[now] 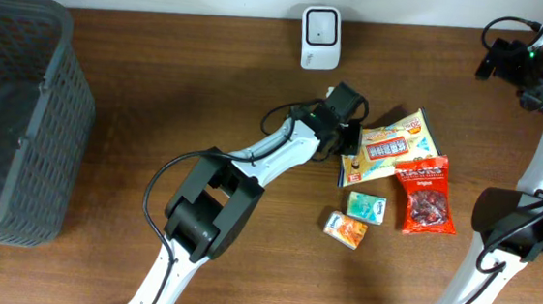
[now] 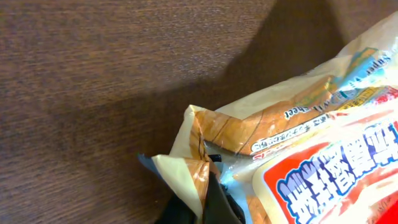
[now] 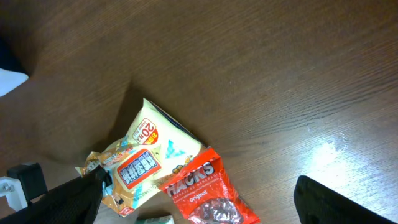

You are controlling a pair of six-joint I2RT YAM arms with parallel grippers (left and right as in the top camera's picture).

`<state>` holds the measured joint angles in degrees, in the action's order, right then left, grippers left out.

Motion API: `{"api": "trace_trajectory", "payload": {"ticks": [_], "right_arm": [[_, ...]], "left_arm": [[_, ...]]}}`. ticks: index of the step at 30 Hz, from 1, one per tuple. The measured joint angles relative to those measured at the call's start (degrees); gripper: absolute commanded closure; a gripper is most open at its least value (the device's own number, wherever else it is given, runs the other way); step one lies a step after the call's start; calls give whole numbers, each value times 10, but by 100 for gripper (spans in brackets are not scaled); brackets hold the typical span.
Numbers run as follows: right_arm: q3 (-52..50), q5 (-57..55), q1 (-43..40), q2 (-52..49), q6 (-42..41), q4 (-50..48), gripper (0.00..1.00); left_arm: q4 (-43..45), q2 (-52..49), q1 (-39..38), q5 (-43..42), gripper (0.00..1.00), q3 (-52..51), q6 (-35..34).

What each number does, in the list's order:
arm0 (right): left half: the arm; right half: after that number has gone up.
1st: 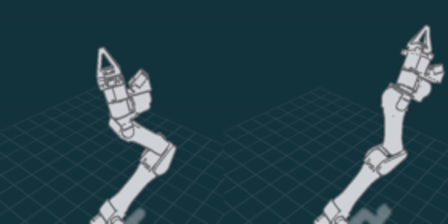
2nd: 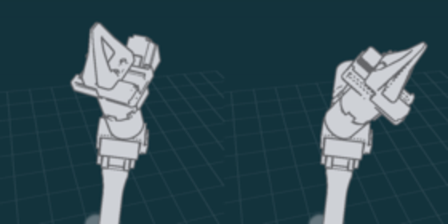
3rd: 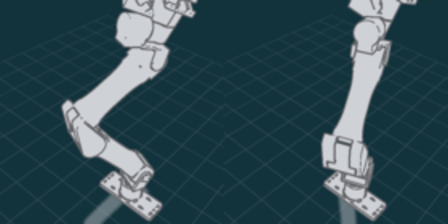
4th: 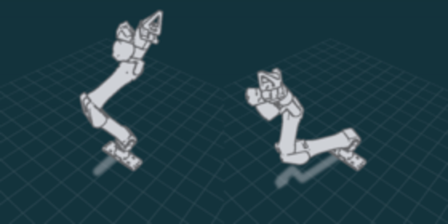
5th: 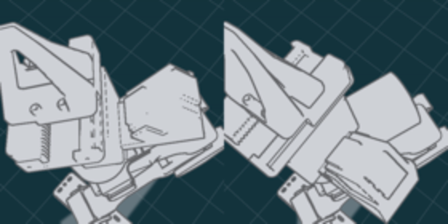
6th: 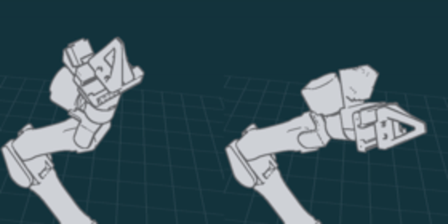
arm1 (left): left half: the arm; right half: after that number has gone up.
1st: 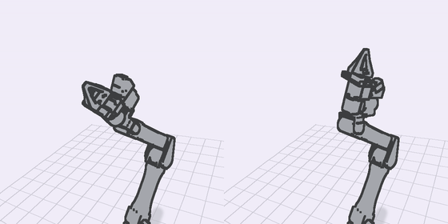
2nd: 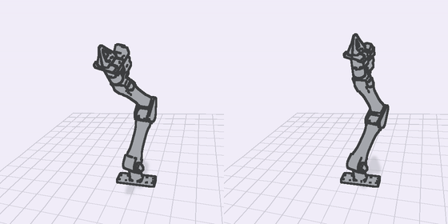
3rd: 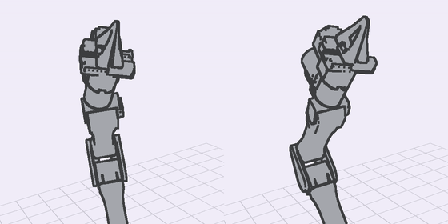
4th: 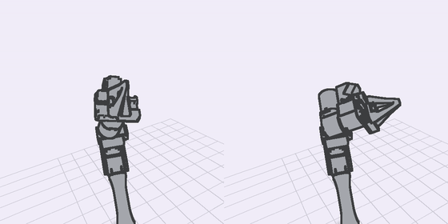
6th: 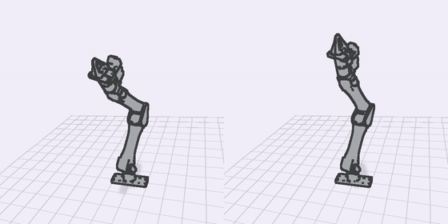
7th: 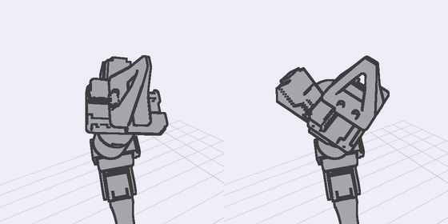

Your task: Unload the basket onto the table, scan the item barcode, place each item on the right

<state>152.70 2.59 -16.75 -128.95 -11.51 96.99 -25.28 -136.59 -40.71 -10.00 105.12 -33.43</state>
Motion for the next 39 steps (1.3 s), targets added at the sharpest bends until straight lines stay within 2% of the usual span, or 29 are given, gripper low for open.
{"api": "trace_trajectory", "payload": {"ticks": [3, 6, 9, 11, 14, 15, 19, 20, 26, 28, 33, 36, 39], "right_arm": [[0, 0, 0, 0, 0, 0, 1], [0, 0, 0, 0, 0, 0, 1], [0, 0, 0, 0, 0, -1, 1], [0, 0, 0, 0, 0, -1, 1], [0, 0, 0, 0, 0, 0, 1], [0, 0, 0, 0, 0, 0, 1], [0, 0, 0, 0, 0, 0, 2], [0, 0, 0, 0, 0, 0, 2], [0, 0, 0, 0, 0, 0, 2], [0, 0, 0, 0, 0, 0, 1], [0, 0, 0, 0, 0, 0, 2], [0, 0, 0, 0, 0, 0, 2], [0, 0, 0, 0, 0, 0, 2]], "left_arm": [[-35, 2, 3, 9, 100, 10, 13], [-111, 29, 12, 90, 100, 14, 55], [-173, 100, 22, 218, 100, 13, 143], [-219, 164, 22, 326, 100, 13, 174], [-263, 227, 26, 436, 100, 14, 236], [-276, 241, 33, 500, 100, 14, 259], [-283, 243, 61, 684, 100, 14, 284], [-285, 243, 72, 706, 100, 14, 283], [-326, 243, 160, 739, 100, 14, 276], [-328, 243, 168, 736, 100, 6, 276], [-338, 237, 147, 630, 100, -69, 263], [-339, 236, 109, 607, 99, -121, 237], [-334, 236, 78, 560, 100, -131, 231]]}}
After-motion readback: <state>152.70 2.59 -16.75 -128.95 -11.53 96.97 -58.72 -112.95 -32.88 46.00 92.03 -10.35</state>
